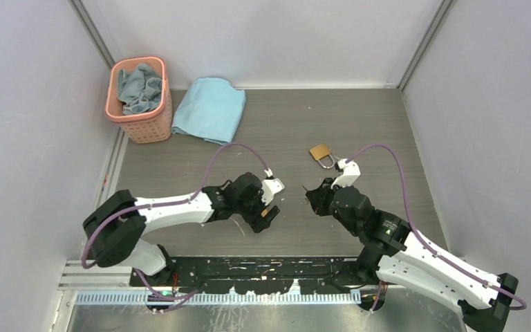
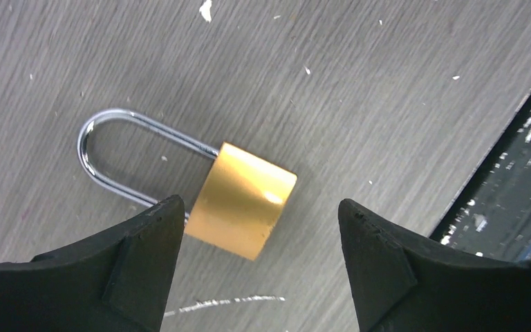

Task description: Unlock with the key

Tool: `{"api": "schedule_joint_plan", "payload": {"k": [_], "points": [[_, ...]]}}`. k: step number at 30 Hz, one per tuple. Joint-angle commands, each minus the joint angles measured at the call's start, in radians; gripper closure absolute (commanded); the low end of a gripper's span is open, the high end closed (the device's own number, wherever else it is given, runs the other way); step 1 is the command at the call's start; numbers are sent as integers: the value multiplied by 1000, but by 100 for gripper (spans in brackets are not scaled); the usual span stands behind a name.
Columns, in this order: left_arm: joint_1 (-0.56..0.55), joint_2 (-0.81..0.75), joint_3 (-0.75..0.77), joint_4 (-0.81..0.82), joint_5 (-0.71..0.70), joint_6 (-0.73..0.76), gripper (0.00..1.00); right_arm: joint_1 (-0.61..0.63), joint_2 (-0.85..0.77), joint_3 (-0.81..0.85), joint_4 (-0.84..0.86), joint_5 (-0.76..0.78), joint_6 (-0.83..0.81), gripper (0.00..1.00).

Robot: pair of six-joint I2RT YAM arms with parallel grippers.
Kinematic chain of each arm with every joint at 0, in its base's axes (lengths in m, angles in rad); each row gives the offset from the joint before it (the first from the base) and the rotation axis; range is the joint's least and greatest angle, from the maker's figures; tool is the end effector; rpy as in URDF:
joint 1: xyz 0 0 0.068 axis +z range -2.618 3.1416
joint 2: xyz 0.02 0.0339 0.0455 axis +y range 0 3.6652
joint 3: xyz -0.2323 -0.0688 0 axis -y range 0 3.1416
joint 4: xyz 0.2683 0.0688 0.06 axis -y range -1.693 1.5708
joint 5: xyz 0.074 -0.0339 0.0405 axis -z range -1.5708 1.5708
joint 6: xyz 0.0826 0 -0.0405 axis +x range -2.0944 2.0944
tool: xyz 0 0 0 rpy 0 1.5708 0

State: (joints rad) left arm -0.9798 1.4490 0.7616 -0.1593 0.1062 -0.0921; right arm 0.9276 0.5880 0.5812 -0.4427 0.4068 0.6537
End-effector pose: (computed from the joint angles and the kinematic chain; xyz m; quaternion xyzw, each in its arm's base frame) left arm 0.1825 -0.2877 0.1032 0.4180 0.8353 -0.2233 0.2788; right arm 0.1643 0.1648 0.2354 -0.0068 0.8364 0.2498 0.4879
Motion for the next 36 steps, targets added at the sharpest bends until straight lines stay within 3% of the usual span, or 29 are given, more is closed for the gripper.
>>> {"api": "schedule_joint_plan", "payload": {"k": [1,8,18,23,28,36], "points": [[-3,62,72,42,6,115,19,1,-19,-2,35,20,8,99],[-3,150,112,-11,6,155,27,0,-35,-18,39,14,9,99],[-5,195,126,-56,-82,98,56,1,-75,-27,21,19,5,99],[-15,182,108,-66,-177,-38,66,1,-88,-31,14,29,6,99],[-25,147,87,-113,-299,-224,67,1,-76,-30,19,39,6,99],[-43,91,62,-243,-492,-650,67,-1,-44,-24,37,41,6,99]]}}
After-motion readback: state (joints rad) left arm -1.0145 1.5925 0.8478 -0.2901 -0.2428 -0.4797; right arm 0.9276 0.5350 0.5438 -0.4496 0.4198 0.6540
